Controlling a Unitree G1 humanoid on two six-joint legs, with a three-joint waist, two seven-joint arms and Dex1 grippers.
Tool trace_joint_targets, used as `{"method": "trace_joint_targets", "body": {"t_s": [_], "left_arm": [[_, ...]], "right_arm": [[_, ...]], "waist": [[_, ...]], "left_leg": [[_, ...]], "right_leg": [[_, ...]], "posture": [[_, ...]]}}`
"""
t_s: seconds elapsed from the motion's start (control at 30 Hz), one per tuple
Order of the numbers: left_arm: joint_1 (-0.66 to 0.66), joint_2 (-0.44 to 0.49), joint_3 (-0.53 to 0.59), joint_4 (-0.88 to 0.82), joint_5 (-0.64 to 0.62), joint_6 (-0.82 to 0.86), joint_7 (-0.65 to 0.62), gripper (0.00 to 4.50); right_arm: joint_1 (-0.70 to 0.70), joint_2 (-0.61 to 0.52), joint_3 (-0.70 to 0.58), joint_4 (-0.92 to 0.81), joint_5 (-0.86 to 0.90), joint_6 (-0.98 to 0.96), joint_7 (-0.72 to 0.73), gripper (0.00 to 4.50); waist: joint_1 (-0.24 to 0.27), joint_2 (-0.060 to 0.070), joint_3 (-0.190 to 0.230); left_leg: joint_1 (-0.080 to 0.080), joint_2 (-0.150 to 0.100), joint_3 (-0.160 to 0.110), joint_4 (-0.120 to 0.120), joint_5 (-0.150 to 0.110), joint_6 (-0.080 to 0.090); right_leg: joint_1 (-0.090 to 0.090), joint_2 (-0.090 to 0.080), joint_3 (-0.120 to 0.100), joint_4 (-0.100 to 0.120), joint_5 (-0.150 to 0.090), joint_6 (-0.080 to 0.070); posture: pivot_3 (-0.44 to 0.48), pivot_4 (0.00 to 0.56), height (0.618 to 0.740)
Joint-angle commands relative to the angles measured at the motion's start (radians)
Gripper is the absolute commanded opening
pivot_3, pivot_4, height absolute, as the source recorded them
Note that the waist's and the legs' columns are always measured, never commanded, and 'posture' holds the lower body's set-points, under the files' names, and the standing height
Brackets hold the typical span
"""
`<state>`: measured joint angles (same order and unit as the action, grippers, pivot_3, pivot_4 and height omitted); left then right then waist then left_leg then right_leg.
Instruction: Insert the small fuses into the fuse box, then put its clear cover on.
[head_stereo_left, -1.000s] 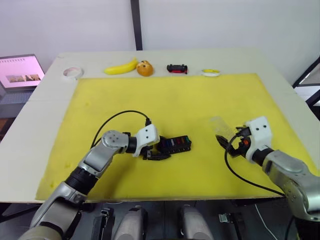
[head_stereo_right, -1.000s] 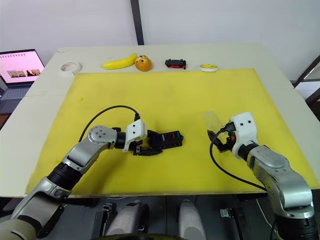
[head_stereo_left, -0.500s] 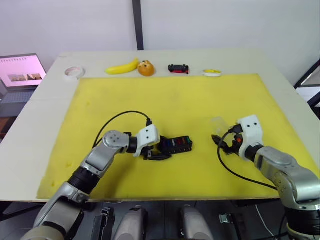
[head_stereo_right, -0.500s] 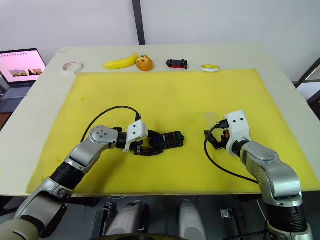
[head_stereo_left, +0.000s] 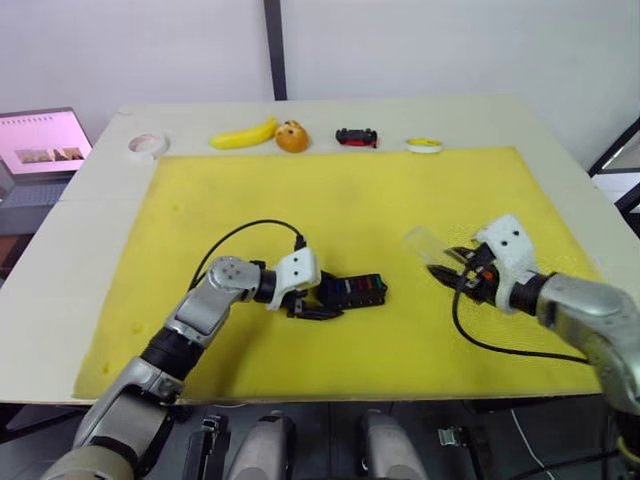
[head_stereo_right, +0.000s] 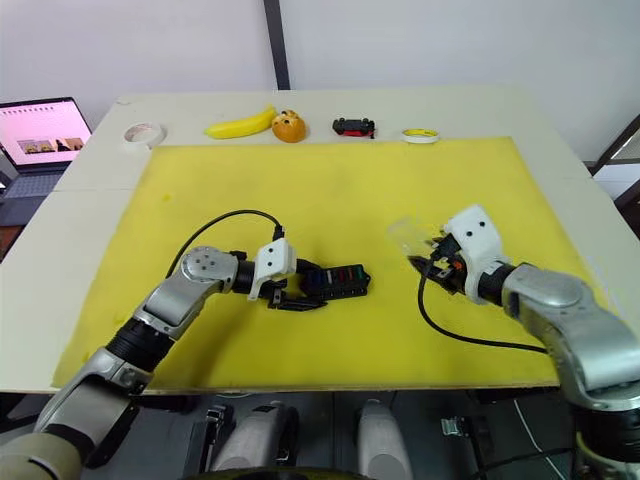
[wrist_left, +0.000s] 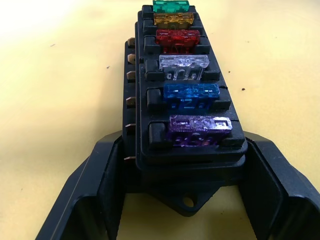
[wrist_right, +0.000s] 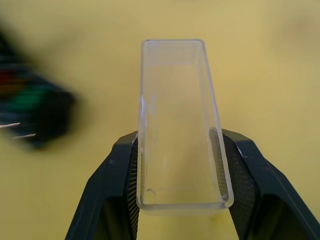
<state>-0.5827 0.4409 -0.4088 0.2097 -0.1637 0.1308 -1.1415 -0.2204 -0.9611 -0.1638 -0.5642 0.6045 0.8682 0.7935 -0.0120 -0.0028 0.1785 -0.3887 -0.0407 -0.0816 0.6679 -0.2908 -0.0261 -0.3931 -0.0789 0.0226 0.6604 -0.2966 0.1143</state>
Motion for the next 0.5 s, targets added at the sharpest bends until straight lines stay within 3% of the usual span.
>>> {"method": "trace_joint_targets", "body": {"t_s": [0.03,0.27,0.5], "left_arm": [[-0.020,-0.013,-0.005,0.030,0.017,-0.019,-0.037,2.56],[-0.034,-0.028,0.000,0.049,0.027,-0.031,-0.070,2.56],[-0.037,-0.027,0.006,0.055,0.033,-0.036,-0.087,2.56]], "right_arm": [[-0.077,-0.053,0.077,-0.021,0.040,-0.062,0.186,1.70],[-0.274,0.013,0.323,0.113,-0.120,-0.175,0.249,1.70],[-0.346,0.057,0.418,0.227,-0.229,-0.282,0.312,1.70]], "waist": [[0.000,0.000,0.000],[0.002,-0.001,0.000],[0.002,-0.001,0.000]], "left_leg": [[0.000,0.000,-0.001,0.000,0.000,0.000],[-0.002,0.000,-0.001,0.000,0.000,0.000],[-0.003,-0.001,0.000,0.000,0.000,0.000]], "right_leg": [[0.001,0.000,-0.001,0.000,0.000,0.000],[-0.001,-0.001,-0.001,-0.001,0.000,0.000],[-0.002,-0.002,-0.001,-0.001,0.000,0.000]], "posture": [[0.000,0.150,0.740],[0.000,0.150,0.740],[0.000,0.150,0.740]]}}
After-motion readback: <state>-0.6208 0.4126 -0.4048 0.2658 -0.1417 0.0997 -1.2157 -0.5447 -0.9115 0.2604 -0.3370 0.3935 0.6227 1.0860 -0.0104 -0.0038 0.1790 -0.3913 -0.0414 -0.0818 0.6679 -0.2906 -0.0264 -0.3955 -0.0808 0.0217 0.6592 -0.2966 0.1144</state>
